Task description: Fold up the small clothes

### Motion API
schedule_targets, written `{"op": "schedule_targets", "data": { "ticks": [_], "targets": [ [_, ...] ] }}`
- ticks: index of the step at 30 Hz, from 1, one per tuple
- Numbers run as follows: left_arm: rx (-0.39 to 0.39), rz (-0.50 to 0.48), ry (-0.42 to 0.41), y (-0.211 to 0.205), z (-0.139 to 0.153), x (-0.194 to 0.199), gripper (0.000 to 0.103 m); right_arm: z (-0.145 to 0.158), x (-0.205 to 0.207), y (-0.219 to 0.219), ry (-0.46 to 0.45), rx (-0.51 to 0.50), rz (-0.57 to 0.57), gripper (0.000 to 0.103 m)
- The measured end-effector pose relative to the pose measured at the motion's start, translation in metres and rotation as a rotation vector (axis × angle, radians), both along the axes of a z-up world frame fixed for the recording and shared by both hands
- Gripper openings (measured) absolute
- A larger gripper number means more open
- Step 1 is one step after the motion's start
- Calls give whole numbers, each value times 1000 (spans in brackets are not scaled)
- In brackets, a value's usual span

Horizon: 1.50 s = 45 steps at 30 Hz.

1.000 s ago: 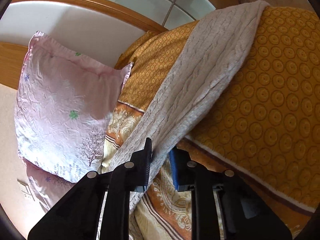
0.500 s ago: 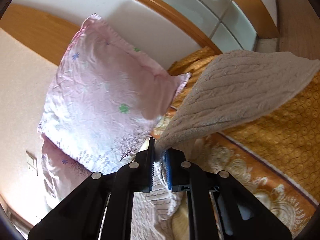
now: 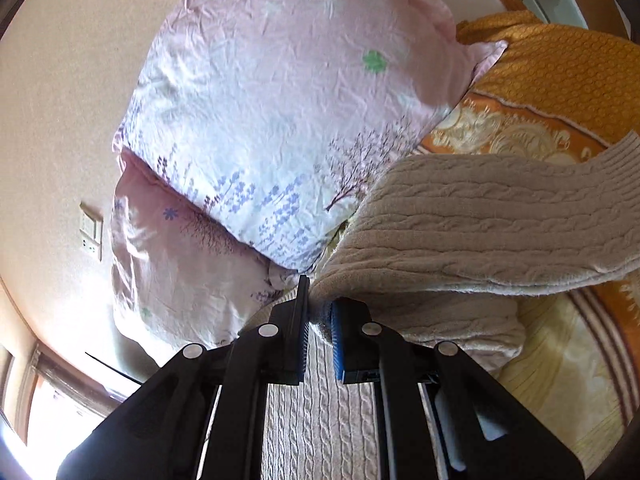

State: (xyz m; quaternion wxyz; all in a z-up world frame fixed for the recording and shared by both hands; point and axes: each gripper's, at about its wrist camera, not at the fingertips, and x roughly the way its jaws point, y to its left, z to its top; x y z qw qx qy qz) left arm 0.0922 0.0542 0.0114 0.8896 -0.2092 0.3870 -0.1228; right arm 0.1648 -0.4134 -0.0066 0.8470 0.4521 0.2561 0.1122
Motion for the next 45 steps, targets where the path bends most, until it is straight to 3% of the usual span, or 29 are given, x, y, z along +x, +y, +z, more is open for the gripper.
{"op": "schedule_targets", "data": {
  "ticks": [13, 20, 22, 25, 28, 32, 37, 40, 41, 42, 45],
  "targets": [
    [-6, 1, 0, 0, 1, -1, 101, -39, 35, 79, 222, -73, 218, 14],
    [-15, 3, -2, 0, 2, -2, 101, -24, 8, 54, 237, -35, 225, 54],
    [-14, 2, -2, 0, 2, -2, 101, -15, -6, 31, 205, -19, 166, 54],
    [-13, 2, -2, 0, 3, -2, 101, -12, -29, -12, 202, 32, -7, 53],
    [-15, 2, -2, 1, 3, -1, 101, -29, -40, -51, 269, 112, -162, 53],
    [-17, 3, -3, 0, 3, -2, 101, -51, -41, -72, 338, 196, -243, 51],
    [-18, 3, -3, 1, 3, -2, 101, -55, -31, -84, 338, 180, -332, 43],
    [-21, 4, -4, 0, 3, -2, 101, -56, -26, -92, 351, 140, -397, 28],
    [-20, 4, -4, 0, 3, -2, 101, -56, -23, -93, 362, 115, -411, 15],
    [-20, 4, -4, 0, 3, -2, 101, -57, -21, -93, 364, 94, -414, 10],
    [-24, 4, -5, 1, 4, -2, 101, -47, -20, -89, 312, 68, -397, 9]
  ]
}}
